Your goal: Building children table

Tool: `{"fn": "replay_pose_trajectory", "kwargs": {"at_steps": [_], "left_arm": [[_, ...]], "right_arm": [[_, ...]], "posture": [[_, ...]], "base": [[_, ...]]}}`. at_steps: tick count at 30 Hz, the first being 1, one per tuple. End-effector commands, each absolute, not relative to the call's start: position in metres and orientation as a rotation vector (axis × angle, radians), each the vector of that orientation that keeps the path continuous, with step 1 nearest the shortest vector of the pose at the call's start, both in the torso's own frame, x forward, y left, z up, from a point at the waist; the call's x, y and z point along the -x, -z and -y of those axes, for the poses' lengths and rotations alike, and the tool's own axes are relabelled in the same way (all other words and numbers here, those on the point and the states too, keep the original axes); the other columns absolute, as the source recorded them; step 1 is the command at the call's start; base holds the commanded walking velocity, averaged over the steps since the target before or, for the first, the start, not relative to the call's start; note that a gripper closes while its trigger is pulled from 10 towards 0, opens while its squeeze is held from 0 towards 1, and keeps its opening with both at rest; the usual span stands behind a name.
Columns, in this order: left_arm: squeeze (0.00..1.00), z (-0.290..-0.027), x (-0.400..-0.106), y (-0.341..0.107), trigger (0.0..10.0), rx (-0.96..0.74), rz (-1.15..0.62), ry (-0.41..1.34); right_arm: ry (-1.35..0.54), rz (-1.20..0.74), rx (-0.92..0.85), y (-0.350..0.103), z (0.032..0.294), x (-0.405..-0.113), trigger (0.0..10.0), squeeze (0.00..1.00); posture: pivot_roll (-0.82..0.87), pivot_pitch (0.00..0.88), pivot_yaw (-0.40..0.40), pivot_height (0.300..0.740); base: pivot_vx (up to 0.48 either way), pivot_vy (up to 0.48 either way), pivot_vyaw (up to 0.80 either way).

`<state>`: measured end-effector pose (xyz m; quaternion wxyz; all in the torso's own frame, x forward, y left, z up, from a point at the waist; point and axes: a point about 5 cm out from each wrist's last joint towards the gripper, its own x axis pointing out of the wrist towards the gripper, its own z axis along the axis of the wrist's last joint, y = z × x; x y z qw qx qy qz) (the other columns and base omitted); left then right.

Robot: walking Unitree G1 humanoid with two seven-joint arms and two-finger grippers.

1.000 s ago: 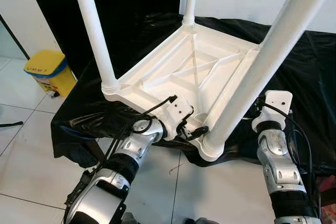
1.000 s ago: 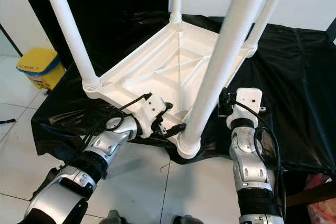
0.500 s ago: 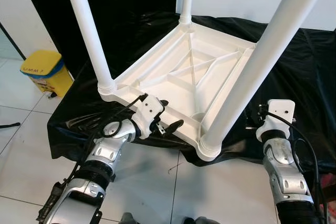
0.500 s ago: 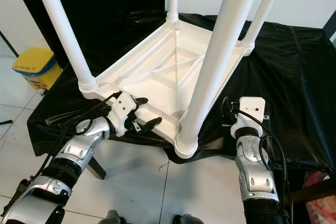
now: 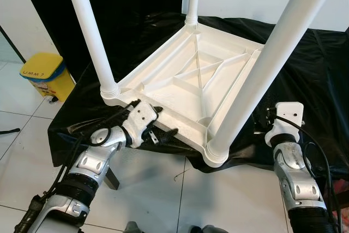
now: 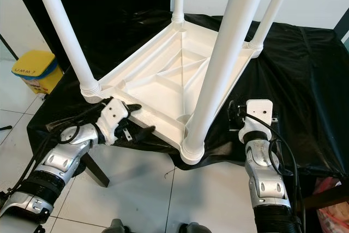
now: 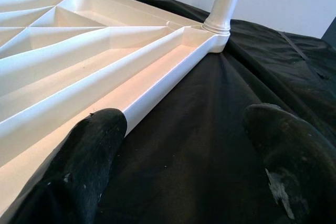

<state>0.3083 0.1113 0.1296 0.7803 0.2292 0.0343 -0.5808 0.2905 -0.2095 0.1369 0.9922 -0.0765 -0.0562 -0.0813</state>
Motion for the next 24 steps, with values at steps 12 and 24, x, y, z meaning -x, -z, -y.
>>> {"fn": "replay_pose_trajectory", "kwargs": {"at_steps": [12,24], "left_arm": [[0.0,-0.105,-0.338,-0.121,10.0,-0.746,-0.199,1.135],[0.0,-0.093,-0.359,-0.125,10.0,-0.754,-0.289,1.065]], "right_arm": [[0.195,0.1,0.143,-0.136,0.215,-0.289,10.0,0.0],[0.213,0.103,0.141,-0.137,0.215,-0.288,10.0,0.0]], "posture": [[-0.01,0.102,-0.048,0.74],[-0.02,0.112,-0.029,0.74]], "base": [[0.0,0.0,0.0],[0.0,0.0,0.0]]}}
